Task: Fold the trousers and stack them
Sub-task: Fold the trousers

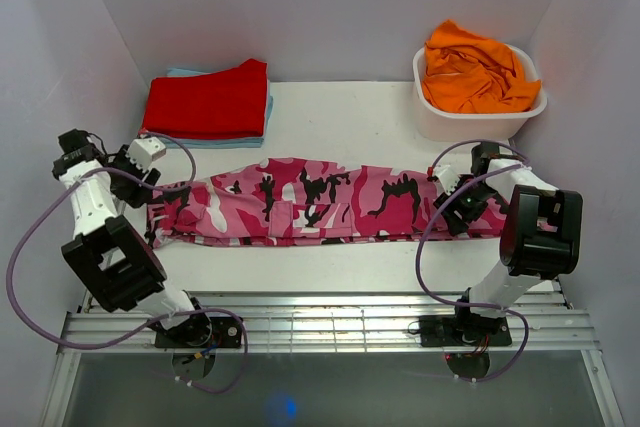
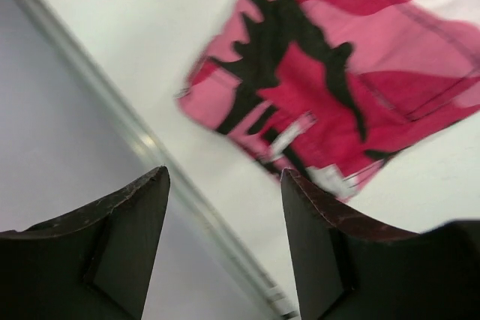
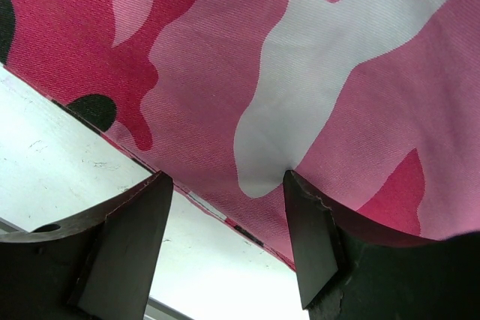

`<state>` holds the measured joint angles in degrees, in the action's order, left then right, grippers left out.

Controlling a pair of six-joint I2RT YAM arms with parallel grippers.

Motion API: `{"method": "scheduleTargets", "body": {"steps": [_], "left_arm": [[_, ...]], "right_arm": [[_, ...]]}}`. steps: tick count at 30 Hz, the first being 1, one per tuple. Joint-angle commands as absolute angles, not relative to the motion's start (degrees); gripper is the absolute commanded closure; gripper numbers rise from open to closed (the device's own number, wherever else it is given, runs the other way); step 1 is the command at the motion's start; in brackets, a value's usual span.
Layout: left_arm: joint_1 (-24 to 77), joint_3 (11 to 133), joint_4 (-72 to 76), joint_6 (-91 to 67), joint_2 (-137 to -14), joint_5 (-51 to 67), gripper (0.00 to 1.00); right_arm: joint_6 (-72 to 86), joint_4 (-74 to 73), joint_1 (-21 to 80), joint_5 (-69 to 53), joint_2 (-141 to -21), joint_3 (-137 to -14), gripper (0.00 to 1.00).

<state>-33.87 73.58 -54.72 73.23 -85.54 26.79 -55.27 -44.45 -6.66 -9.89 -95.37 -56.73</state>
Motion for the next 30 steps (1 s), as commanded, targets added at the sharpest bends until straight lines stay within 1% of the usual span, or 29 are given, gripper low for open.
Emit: {"method": "scheduleTargets", "body": {"steps": [1,2,3,4,7,9,10,12,13,14,19,21,26,27,28,30], "left_arm": [[-33.75,72.87,-63.1,61.47,-90.77,34.88,0.32],[-33.66,71.73,-63.02,60.04,-91.75,35.15,0.36],[-33.66,69.2,-62.84,58.72,-92.8,35.33,0.43],[-33.66,67.78,-62.23,56.27,-95.07,34.81,0.46],[-33.66,62.59,-55.3,50.55,-98.25,31.3,0.48],[-33.75,60.92,-48.56,44.93,-100.72,25.86,0.47],[-33.75,61.08,-46.78,43.35,-101.51,24.45,0.43],[-34.01,62.57,-44.48,39.3,-102.91,22.5,0.4],[-34.01,64.84,-44.82,38.77,-103.09,23.2,0.38],[-34.19,65.82,-45.17,37.37,-102.92,23.99,0.34],[-35.5,69.87,-48.6,30.51,-98.72,29.35,0.27],[-36.38,70.66,-48.87,26.66,-97.21,29.71,0.21],[-37.53,69.27,-50.27,21.89,-95.71,28.12,0.2],[-37.7,68.65,-50.88,21.62,-95.71,28.73,0.2],[-37.79,68.12,-51.5,22.4,-95.63,31.7,0.19],[-37.88,66.63,-51.59,23.2,-93.96,34.96,0.16]], "right_arm": [[-55.37,-44.56,-7.74,-5.27,-99.05,-54.31,0.32],[-55.28,-44.65,-7.82,-5.36,-99.23,-54.49,0.33],[-55.2,-44.74,-7.82,-5.27,-99.32,-54.58,0.33],[-55.2,-44.82,-7.82,-5.27,-99.49,-54.67,0.33],[-55.37,-44.91,-7.82,-4.75,-99.67,-54.58,0.33],[-55.72,-44.82,-7.74,-4.31,-99.67,-54.14,0.33],[-55.81,-44.56,-7.82,-4.22,-99.58,-53.97,0.33],[-56.16,-44.04,-7.82,-3.61,-99.32,-53.18,0.33],[-56.34,-43.86,-7.82,-3.52,-99.23,-53.0,0.33],[-56.25,-43.6,-7.82,-3.43,-99.05,-52.82,0.33],[-56.25,-43.33,-7.82,-4.48,-98.35,-51.95,0.34],[-56.34,-43.16,-7.82,-4.75,-98.0,-51.59,0.34],[-56.6,-43.15,-7.82,-4.39,-97.3,-51.24,0.34],[-56.43,-43.42,-7.82,-4.74,-97.29,-51.24,0.34],[-56.34,-43.94,-7.74,-5.18,-97.12,-51.41,0.34],[-55.73,-44.21,-7.47,-6.59,-96.94,-51.33,0.34]]}}
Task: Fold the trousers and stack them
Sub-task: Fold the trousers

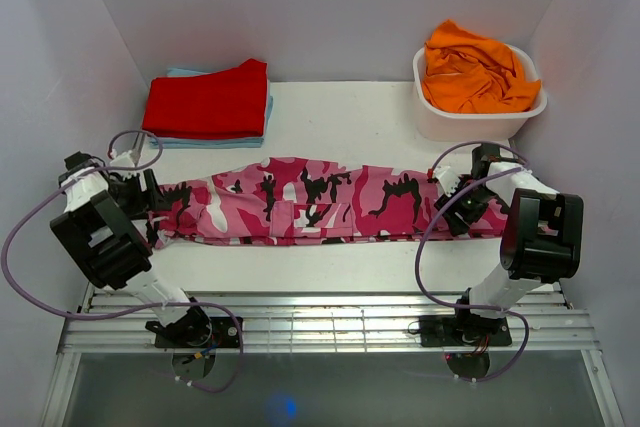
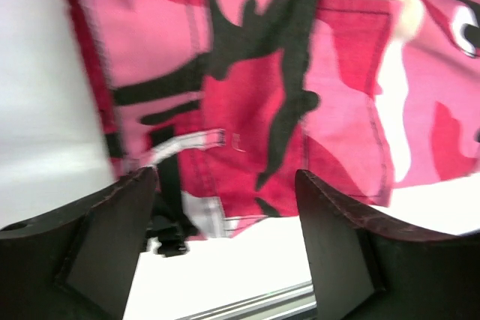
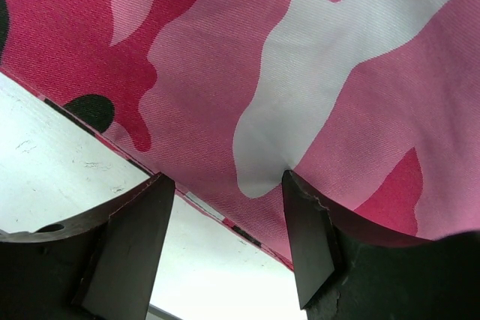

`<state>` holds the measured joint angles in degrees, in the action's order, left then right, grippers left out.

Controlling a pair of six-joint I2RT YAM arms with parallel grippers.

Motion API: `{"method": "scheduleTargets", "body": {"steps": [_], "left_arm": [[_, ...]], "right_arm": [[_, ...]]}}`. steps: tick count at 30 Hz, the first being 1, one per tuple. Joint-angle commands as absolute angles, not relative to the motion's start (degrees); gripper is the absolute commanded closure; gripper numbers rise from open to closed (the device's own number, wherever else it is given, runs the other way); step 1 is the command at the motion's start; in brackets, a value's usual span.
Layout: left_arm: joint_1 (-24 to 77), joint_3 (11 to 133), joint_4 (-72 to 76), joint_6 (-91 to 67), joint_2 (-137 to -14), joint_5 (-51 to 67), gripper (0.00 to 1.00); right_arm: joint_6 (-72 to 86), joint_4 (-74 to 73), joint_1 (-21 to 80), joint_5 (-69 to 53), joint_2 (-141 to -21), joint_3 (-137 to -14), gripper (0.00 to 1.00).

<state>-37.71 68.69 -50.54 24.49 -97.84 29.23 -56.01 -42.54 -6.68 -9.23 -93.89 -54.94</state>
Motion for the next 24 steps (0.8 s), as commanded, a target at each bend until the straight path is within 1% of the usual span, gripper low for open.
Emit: {"method": "scheduleTargets", "body": {"steps": [1,2,4,5,8,9,11,14,15,16,20,21,24], "left_arm": [[-37.79,66.36,-51.59,23.99,-92.91,37.33,0.14],[-36.84,66.18,-51.59,25.47,-91.77,41.01,0.13],[-33.94,65.57,-51.5,26.71,-88.43,41.57,0.13],[-30.01,65.22,-51.16,26.63,-87.63,39.75,0.14],[-22.71,62.23,-47.03,24.88,-85.17,36.57,0.17],[-21.2,61.44,-44.5,22.96,-85.17,34.3,0.18],[-18.56,59.86,-41.24,21.54,-87.0,32.44,0.21],[-18.28,59.24,-38.85,18.55,-92.97,26.91,0.24],[-18.54,59.24,-37.72,18.28,-94.55,24.98,0.27],[-18.89,59.15,-36.84,18.19,-95.88,22.0,0.28],[-24.06,60.55,-36.47,19.51,-102.9,16.62,0.32],[-25.39,61.86,-37.0,20.03,-103.7,16.18,0.33],[-29.43,64.5,-37.61,22.14,-105.99,14.16,0.34]], "right_arm": [[-55.55,-44.64,-7.21,-6.85,-96.68,-51.33,0.34],[-55.46,-45.0,-7.21,-8.25,-96.51,-51.85,0.33],[-54.15,-45.79,-7.29,-9.92,-94.85,-53.17,0.31],[-53.53,-47.1,-7.38,-12.37,-94.14,-54.22,0.29],[-50.46,-50.0,-8.43,-18.6,-92.03,-60.36,0.23],[-49.49,-52.18,-8.61,-19.68,-91.85,-63.95,0.22],[-46.85,-53.69,-9.58,-22.05,-91.58,-66.87,0.2],[-43.86,-53.97,-11.51,-21.37,-90.97,-69.69,0.18],[-43.25,-53.88,-12.21,-20.84,-91.14,-70.13,0.18],[-42.63,-53.96,-14.39,-20.66,-91.66,-71.01,0.17],[-41.57,-54.23,-22.22,-21.09,-93.6,-72.42,0.18],[-41.83,-54.32,-25.28,-21.18,-94.04,-72.68,0.18],[-43.15,-54.58,-29.34,-21.36,-95.53,-73.12,0.18]]}}
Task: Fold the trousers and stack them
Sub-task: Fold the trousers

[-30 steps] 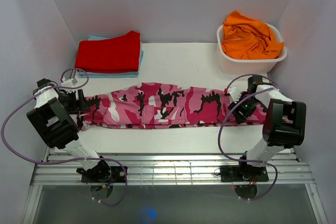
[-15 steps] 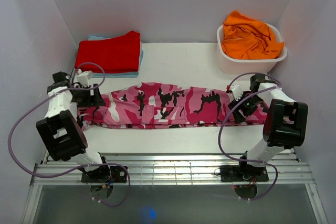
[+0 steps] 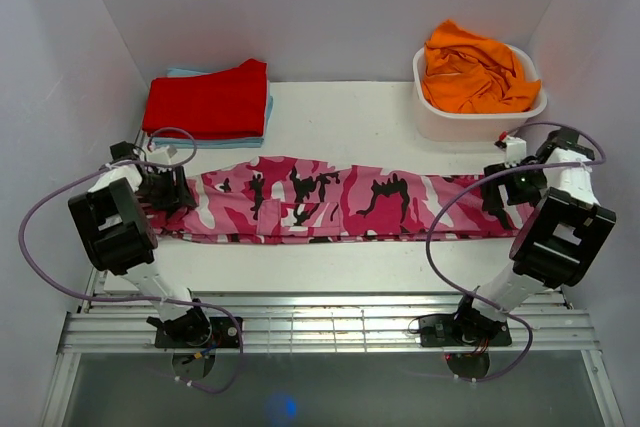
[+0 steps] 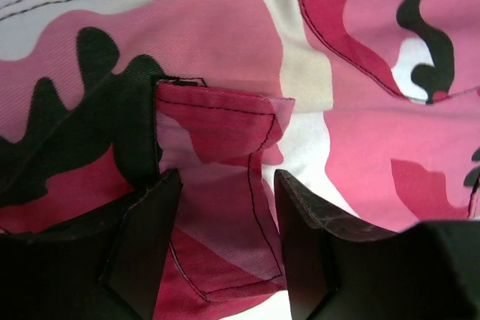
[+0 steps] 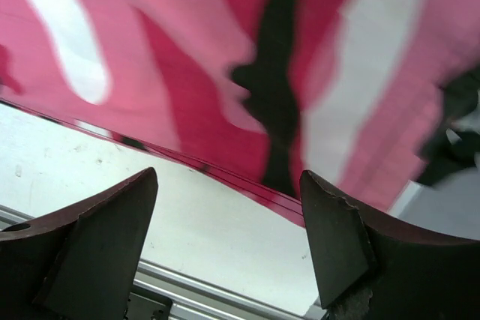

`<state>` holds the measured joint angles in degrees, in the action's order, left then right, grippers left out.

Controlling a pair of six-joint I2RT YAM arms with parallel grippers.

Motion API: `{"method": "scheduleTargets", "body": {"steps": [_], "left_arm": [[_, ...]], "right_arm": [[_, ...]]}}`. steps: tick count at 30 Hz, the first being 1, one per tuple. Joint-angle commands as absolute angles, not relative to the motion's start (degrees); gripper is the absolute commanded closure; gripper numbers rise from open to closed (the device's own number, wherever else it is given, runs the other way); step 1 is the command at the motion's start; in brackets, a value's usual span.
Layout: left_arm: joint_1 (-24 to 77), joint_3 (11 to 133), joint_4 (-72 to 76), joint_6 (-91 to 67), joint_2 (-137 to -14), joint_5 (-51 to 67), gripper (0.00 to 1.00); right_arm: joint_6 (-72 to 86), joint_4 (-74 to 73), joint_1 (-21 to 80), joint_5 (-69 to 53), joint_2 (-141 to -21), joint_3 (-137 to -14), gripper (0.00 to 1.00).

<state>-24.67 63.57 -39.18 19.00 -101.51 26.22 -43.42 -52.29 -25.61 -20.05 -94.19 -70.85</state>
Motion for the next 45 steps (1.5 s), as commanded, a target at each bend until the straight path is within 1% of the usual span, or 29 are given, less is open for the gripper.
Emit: {"method": "scheduleTargets", "body": {"steps": [1,9,14,21,24,26,28,29,30,31,33,34,38,42,43,44,45], "left_arm": [[-30.05,65.03,-37.7,22.5,-106.43,13.54,0.34],[-31.99,67.85,-37.44,24.96,-108.1,8.71,0.33],[-32.26,68.2,-38.32,24.52,-108.2,11.25,0.33],[-32.26,67.76,-38.76,24.08,-106.88,12.83,0.32],[-32.17,67.94,-39.02,24.08,-106.79,13.18,0.32],[-32.17,68.2,-39.37,23.82,-106.79,13.71,0.32],[-32.17,68.64,-39.81,23.64,-106.7,14.24,0.32],[-32.17,68.82,-40.25,23.56,-106.61,14.5,0.32],[-32.17,68.91,-40.34,23.55,-106.52,15.2,0.32],[-32.08,68.99,-40.52,23.47,-106.35,15.64,0.32],[-32.08,68.91,-40.87,23.55,-106.17,17.13,0.32],[-31.91,68.73,-41.04,23.55,-105.91,17.57,0.32],[-31.64,67.68,-41.66,24.52,-103.37,22.31,0.27],[-31.55,65.75,-42.01,26.71,-97.92,28.02,0.18],[-31.47,65.31,-42.01,27.59,-96.61,30.13,0.14],[-31.38,64.87,-42.1,27.95,-93.81,31.1,0.12],[-31.29,64.25,-42.01,28.38,-92.47,32.07,0.05]], "right_arm": [[-43.5,-54.67,-31.18,-21.53,-96.06,-73.04,0.18],[-42.19,-52.74,-35.07,-22.67,-98.09,-72.77,0.17],[-39.91,-51.25,-35.42,-24.61,-100.37,-70.14,0.18],[-37.79,-46.06,-35.42,-22.67,-104.76,-64.43,0.18],[-38.05,-44.83,-35.42,-24.52,-106.26,-62.06,0.19],[-38.41,-45.35,-35.33,-27.14,-107.66,-61.18,0.27],[-38.85,-46.05,-35.42,-28.65,-108.54,-61.08,0.39],[-39.2,-46.66,-35.42,-29.78,-108.46,-61.17,0.52],[-39.55,-46.93,-35.59,-30.06,-108.11,-61.52,0.57],[-40.42,-47.37,-35.94,-30.58,-107.06,-61.87,0.66],[-41.22,-49.64,-36.82,-31.73,-105.83,-63.88,0.8],[-42.18,-50.62,-37.26,-31.9,-105.47,-64.77,0.92],[-44.46,-55.54,-40.6,-32.7,-104.15,-70.3,0.92],[-47.1,-58.0,-46.82,-31.47,-103.01,-77.24,0.92],[-47.98,-59.66,-47.72,-31.29,-103.18,-80.56,0.92],[-48.77,-60.72,-48.51,-31.29,-103.36,-81.99,0.92],[-50.26,-61.86,-49.65,-31.55,-103.97,-83.22,0.92]]}}
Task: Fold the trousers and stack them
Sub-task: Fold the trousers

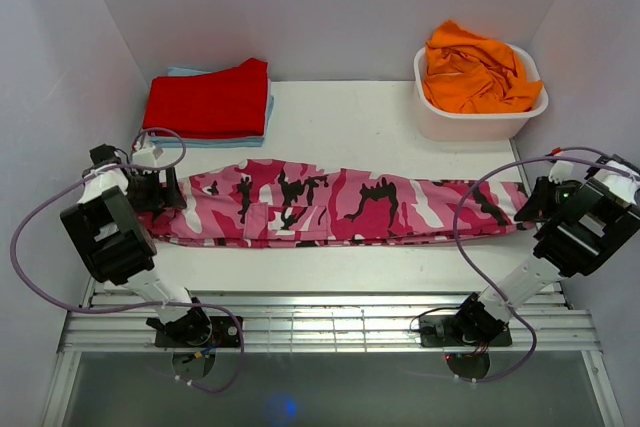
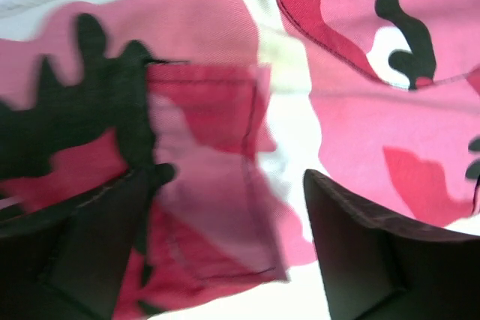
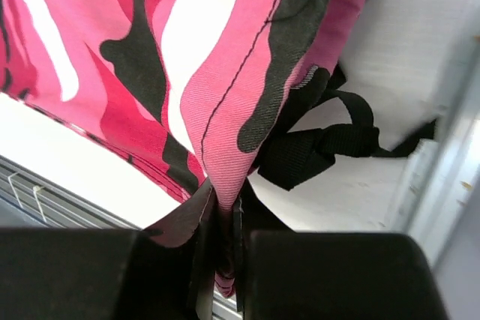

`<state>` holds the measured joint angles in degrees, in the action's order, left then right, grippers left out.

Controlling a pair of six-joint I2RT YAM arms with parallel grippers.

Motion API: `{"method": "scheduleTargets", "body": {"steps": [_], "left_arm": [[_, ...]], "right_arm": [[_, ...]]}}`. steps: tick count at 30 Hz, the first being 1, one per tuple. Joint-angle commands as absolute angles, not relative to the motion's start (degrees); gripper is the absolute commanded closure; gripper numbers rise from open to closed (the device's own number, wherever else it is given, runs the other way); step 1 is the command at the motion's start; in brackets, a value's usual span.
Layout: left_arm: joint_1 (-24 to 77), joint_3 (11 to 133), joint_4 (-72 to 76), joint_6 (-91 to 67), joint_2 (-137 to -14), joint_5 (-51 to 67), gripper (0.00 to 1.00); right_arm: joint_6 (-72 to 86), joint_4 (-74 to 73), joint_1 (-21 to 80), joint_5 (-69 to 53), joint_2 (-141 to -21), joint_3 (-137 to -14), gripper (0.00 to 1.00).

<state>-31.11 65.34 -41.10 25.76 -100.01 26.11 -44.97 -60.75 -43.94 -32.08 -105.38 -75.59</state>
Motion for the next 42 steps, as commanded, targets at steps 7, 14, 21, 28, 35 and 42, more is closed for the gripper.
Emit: {"method": "scheduleTargets", "body": {"steps": [7,14,21,28,35,42], "left_arm": [[-22.87,58.19,-42.45,29.8,-84.64,32.79,0.02],[-21.18,51.16,-39.82,25.67,-88.76,29.45,0.02],[-21.18,49.83,-37.53,22.85,-94.83,26.02,0.02],[-21.18,51.06,-37.44,21.71,-96.59,26.54,0.02],[-21.18,51.5,-38.41,21.71,-96.94,26.54,0.02],[-21.18,50.98,-38.32,21.62,-97.21,26.37,0.02]], "right_arm": [[-55.89,-70.65,-47.91,-45.4,-100.55,-81.66,0.92],[-53.73,-72.6,-34.47,-60.35,-92.38,-73.4,0.92],[-27.19,-46.45,-13.58,-65.48,-82.99,-64.79,0.92],[-1.96,-12.34,3.67,-60.21,-80.59,-53.36,0.92],[10.27,5.96,14.84,-52.3,-87.27,-51.15,0.92],[15.11,11.86,22.58,-48.87,-94.21,-53.08,0.92]]}}
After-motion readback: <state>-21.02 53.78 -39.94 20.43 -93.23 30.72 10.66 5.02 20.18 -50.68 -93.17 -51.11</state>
